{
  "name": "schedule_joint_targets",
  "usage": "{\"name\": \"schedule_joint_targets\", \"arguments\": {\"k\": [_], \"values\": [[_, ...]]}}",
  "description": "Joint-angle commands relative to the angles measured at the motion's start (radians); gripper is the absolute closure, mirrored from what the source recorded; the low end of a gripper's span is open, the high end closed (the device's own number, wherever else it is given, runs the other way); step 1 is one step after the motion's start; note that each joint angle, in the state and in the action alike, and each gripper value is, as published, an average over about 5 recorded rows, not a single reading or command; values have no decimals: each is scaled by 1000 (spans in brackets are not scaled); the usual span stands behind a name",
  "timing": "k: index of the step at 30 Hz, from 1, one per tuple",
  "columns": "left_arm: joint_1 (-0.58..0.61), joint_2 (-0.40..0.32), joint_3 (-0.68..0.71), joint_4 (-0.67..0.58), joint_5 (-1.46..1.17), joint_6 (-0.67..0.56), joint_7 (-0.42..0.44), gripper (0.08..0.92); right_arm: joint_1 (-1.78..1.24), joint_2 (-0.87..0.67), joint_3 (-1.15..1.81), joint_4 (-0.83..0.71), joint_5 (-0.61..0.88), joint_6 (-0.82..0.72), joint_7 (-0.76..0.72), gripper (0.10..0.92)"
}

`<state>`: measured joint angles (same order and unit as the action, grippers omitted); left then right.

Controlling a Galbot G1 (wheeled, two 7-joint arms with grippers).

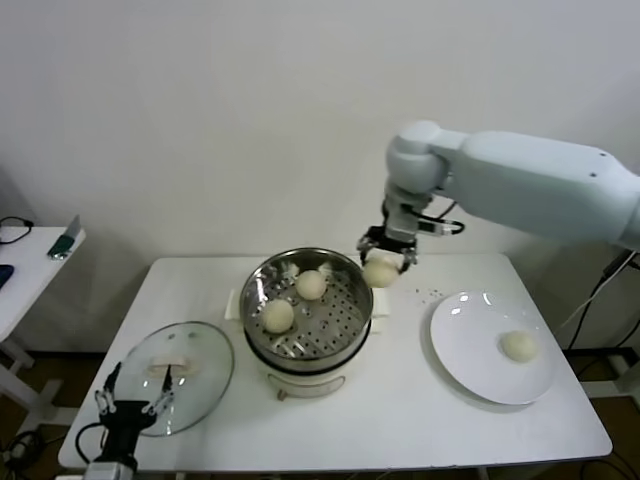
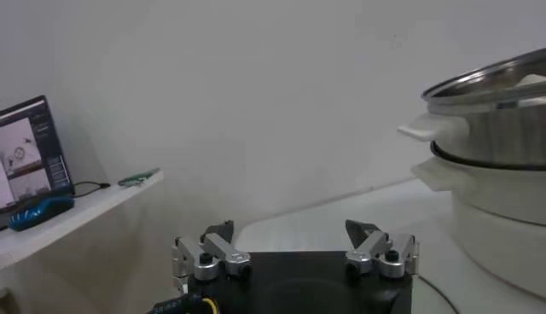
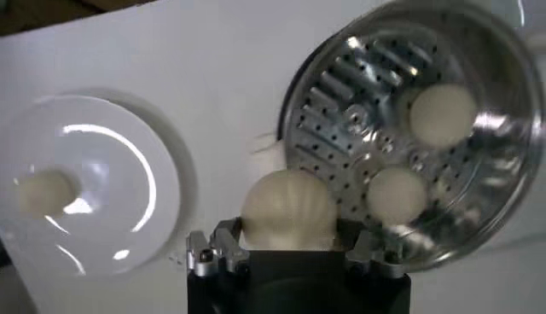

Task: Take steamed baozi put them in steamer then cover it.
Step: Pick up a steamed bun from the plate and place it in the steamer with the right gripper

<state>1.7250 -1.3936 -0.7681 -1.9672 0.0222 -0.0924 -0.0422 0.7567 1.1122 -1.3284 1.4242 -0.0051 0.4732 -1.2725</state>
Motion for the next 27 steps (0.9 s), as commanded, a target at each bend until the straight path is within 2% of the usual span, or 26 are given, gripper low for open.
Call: {"name": "schedule_joint_targets", "arguments": {"k": [1, 12, 27], "values": [[5, 10, -6, -5, -13, -2, 0, 177, -83, 247, 42, 5, -65, 76, -14, 296], [17, 24, -20, 15, -46, -16, 1, 177, -241, 288, 27, -2, -140, 49, -18, 288], [5, 29, -19, 33, -54, -17, 2, 177, -273, 276, 14, -10, -172, 38, -19, 287]]}}
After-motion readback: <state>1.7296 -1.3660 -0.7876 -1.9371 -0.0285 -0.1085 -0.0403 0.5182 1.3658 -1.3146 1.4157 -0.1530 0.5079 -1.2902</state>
